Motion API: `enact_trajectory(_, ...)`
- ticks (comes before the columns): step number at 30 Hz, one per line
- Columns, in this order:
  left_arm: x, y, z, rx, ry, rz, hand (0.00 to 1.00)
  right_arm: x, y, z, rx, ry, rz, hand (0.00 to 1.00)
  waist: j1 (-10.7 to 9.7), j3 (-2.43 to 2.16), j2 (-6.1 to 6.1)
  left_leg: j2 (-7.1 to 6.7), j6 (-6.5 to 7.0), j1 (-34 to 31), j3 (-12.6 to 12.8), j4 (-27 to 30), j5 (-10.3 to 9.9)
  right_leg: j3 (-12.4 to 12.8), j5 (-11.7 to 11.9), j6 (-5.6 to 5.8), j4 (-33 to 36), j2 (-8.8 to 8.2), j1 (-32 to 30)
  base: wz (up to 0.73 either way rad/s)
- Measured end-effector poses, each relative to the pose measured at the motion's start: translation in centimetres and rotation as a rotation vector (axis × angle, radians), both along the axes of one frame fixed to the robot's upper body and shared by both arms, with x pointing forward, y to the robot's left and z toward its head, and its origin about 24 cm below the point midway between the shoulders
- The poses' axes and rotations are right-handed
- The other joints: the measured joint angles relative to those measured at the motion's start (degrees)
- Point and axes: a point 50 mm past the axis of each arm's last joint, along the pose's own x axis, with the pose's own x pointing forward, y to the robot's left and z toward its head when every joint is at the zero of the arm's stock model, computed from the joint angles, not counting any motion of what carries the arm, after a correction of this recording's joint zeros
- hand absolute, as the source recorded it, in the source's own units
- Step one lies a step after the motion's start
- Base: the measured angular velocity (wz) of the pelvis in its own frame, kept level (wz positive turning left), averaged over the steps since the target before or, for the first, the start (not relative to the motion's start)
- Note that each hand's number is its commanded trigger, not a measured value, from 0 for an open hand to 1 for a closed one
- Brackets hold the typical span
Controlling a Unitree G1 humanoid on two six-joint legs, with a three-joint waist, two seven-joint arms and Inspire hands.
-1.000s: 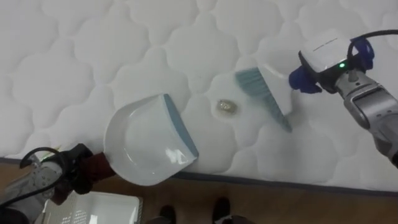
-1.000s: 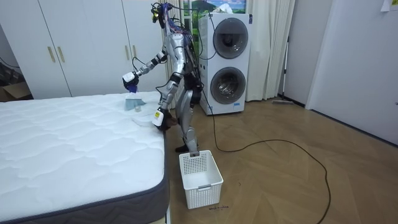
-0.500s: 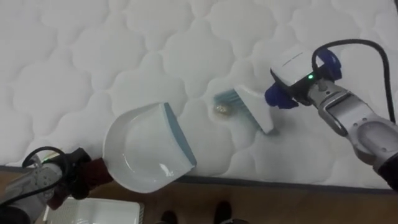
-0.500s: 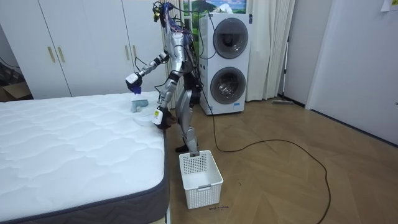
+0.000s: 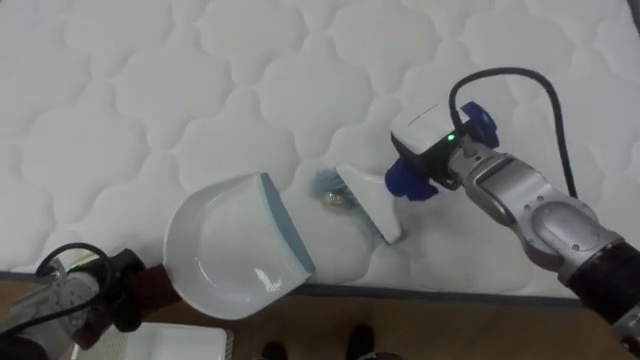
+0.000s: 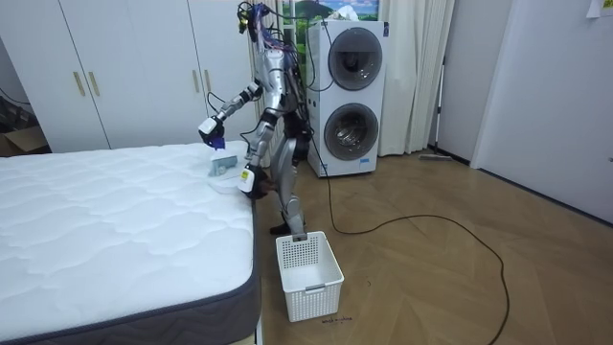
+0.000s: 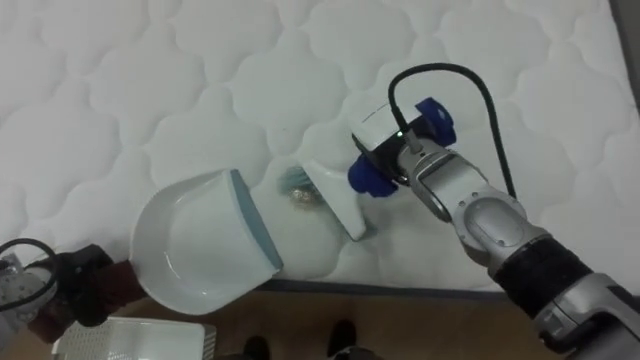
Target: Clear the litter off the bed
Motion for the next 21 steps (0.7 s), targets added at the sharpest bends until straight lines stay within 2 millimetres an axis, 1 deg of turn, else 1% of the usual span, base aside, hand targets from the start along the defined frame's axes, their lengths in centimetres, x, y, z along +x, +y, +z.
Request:
enact_trajectory(5, -0.7, -0.6, -0.9, -0.019, 0.024, 0.007, 1.0, -0.1, 0.4, -0.3, 0.007, 0.045, -0.012, 1.0, 0.0, -0.07, 0.74, -0.04, 0.08, 0.1, 0.6, 0.4, 0.0, 0.0, 0.1, -0.18, 0.1, -0.09, 0.0, -0.05)
enact_trajectory(11, -1.8, -1.0, -2.0, -0.045, 0.056, 0.033, 1.0, -0.2, 1.1, -0.4, 0.024, 0.097, -0.02, 1.0, 0.1, -0.14, 1.44, -0.03, 0.08, 0.3, 0.7, 0.3, 0.0, 0.0, 0.2, -0.27, 0.0, -0.07, 0.1, -0.01)
enact_trajectory(14, -2.1, -0.8, -2.2, -0.05, 0.065, 0.046, 1.0, -0.4, 1.3, -0.7, 0.042, 0.126, -0.024, 1.0, 0.2, -0.12, 1.48, -0.03, 0.08, 0.8, 0.7, 0.2, 0.0, 0.1, 0.2, -0.29, 0.0, -0.04, 0.6, 0.0)
enact_trajectory(21, -2.2, -0.8, -2.3, -0.052, 0.069, 0.05, 1.0, -0.9, 1.5, -1.5, 0.17, 0.242, -0.058, 1.0, 0.3, -0.12, 1.48, -0.11, 0.08, 1.0, 0.7, -0.3, 0.0, 0.2, 0.1, -0.28, -0.1, -0.11, 0.5, 0.0)
